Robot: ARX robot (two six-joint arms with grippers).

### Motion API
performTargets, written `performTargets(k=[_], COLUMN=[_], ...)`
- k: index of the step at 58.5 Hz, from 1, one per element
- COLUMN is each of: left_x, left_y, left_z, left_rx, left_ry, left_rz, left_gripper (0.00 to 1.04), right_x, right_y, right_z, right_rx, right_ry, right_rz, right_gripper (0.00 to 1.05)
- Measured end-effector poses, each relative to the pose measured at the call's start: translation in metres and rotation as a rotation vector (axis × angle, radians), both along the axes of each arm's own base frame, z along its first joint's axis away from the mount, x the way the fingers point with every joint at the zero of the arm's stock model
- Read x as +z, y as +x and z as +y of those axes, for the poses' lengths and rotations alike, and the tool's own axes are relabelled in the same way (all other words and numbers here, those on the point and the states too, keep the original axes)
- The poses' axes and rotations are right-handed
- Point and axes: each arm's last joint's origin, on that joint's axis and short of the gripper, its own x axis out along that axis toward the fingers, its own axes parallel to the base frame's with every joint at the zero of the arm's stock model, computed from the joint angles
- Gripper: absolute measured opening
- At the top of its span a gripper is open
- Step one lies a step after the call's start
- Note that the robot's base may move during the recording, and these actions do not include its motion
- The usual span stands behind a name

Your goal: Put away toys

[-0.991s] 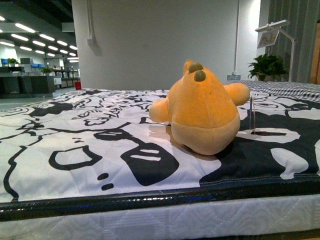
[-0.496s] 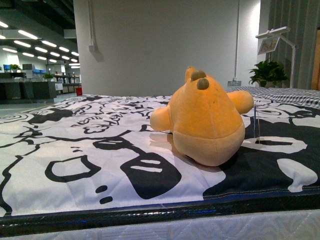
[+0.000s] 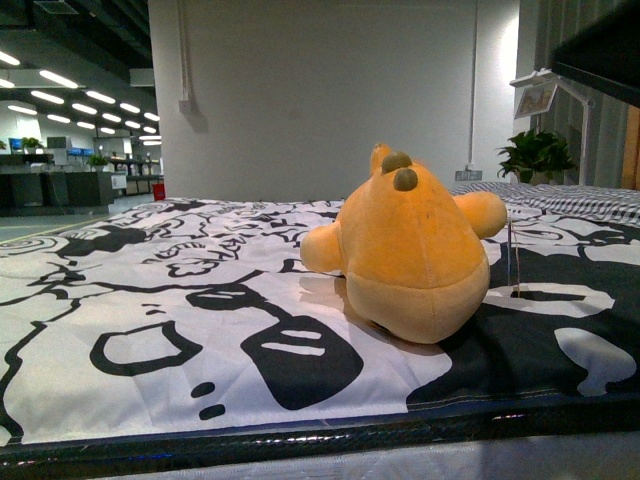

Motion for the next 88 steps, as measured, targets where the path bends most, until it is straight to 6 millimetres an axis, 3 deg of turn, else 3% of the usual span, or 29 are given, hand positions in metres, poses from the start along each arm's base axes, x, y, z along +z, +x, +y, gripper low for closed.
performTargets(k=[12,37,57,73,88], left_x=[0.0,0.0,0.0,0.0,0.0], left_y=[0.0,0.0,0.0,0.0,0.0], left_z=[0.0,0.0,0.0,0.0,0.0], left_rx=[0.0,0.0,0.0,0.0,0.0], left_ry=[0.0,0.0,0.0,0.0,0.0], left_rz=[0.0,0.0,0.0,0.0,0.0], left_gripper=[0.98,0.98,0.98,0.98,0.98], right_x=[0.013,0.013,-0.015,-0.043,-0.05], right_y=[0.025,0.078,0.105,0.114,0.116], right_z=[0.039,0.094,0.1,0.1,0.1], right_rx=[0.084,0.089,0.014,-0.018,-0.029], right_ry=[-0.034,-0.105,-0.158,-0.189,-0.193], right_rz=[0.011,0.066,0.131,0.185,0.195], right_gripper=[0.98,0.98,0.98,0.98,0.98])
